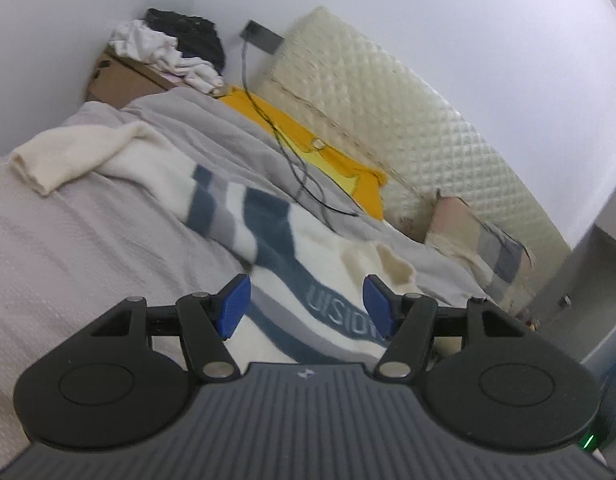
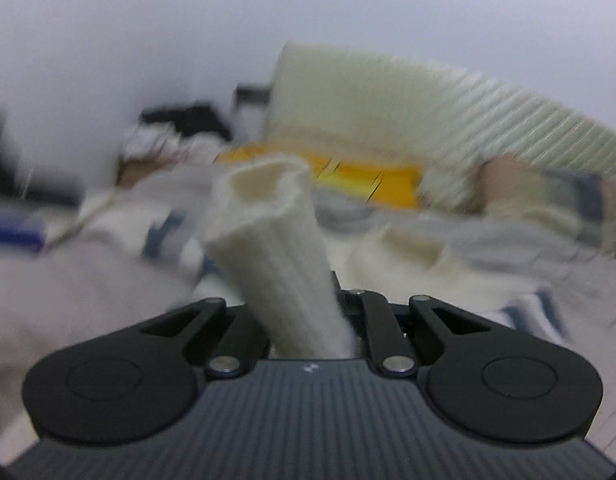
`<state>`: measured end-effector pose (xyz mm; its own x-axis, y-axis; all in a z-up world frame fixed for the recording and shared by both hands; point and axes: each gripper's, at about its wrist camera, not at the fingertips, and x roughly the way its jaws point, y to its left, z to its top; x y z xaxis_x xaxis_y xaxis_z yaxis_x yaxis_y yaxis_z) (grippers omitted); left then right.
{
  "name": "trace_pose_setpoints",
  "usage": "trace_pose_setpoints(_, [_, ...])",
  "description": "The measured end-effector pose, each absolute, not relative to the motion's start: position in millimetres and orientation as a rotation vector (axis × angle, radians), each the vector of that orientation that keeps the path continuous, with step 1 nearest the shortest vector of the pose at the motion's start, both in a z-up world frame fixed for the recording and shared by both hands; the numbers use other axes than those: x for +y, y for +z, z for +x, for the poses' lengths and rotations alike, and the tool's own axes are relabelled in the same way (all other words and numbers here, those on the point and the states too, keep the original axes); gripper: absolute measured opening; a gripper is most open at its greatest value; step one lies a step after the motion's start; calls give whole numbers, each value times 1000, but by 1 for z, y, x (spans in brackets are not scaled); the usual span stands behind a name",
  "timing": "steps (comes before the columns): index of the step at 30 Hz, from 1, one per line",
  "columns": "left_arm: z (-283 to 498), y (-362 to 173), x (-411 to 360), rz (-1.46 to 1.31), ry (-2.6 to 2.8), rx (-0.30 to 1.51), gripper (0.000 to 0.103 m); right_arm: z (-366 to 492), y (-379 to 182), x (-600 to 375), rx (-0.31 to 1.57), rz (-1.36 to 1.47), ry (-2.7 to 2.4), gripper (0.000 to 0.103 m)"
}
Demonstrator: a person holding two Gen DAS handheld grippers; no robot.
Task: Fold large clothes
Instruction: 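Fold the held sleeve across the sweater body with the right gripper and release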
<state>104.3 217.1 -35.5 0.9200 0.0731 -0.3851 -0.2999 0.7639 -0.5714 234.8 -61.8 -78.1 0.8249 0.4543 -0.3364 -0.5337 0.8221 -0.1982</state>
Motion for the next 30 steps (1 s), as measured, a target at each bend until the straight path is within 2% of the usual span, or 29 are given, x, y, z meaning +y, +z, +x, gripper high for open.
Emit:
trace_pose_setpoints(5, [112,-47,227,-714,187,386,68,221,-113,-36,395,-323,562,14])
trace_pose_setpoints(8, [119,-52,226,-715,147,406,68,213,-120,-41,443,-323,582,21])
trace_pose_setpoints(9, [122,-54,224,-715,125,416,68,212,-120,-47,453,-317,593,35])
trace_pose_setpoints(10, [124,-54,221,-706,102,425,68,211,-117,-51,466,-308,609,45])
trace_pose_setpoints(11, [127,-54,216,-689,85,434,68,201,-120,-54,477,-302,623,61])
trace_pose_setpoints(12, [130,-54,211,-670,68,441,68,198,-122,-53,486,-301,637,67])
trace_pose_setpoints(19, [135,-52,172,-550,-19,467,68,175,-110,-89,556,-284,732,67])
trace_pose_setpoints(28, [141,-64,128,-435,-50,557,66,172,-90,-141,534,-174,666,67])
trace_pose_setpoints(30, [145,-69,118,-400,-56,580,60,183,-92,-151,545,-119,621,66])
